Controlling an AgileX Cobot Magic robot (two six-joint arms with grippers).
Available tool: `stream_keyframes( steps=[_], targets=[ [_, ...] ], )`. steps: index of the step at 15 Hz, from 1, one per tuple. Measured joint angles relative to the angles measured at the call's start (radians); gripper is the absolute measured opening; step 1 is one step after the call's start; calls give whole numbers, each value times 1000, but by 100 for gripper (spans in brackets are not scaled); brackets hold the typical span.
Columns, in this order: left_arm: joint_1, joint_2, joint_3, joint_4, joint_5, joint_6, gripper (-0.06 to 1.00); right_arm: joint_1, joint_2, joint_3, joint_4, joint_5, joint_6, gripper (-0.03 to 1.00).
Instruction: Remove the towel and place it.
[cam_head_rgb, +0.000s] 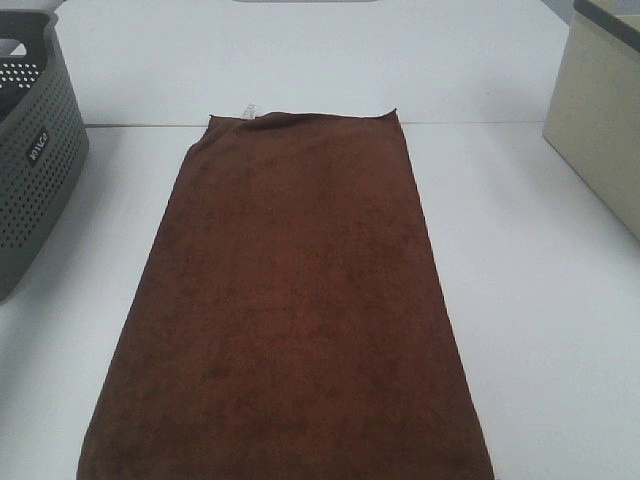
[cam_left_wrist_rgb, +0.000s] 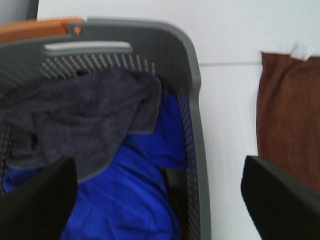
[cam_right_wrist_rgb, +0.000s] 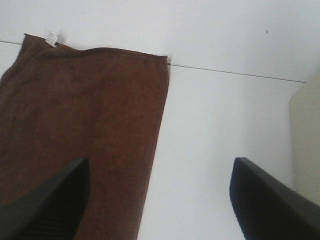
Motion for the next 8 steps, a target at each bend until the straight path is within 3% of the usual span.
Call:
stream_keyframes(
  steps=[2,5,8],
  targets=[
    [0,-175,297,-1,-47,8,82,0,-126,120,17,0,0,75],
    [0,-464,671,-1,-205,0,82,0,-367,380,6,0,11,75],
    [0,-727,917,-1,-270,0,81,0,-639,648,-21,0,40,75]
  ],
)
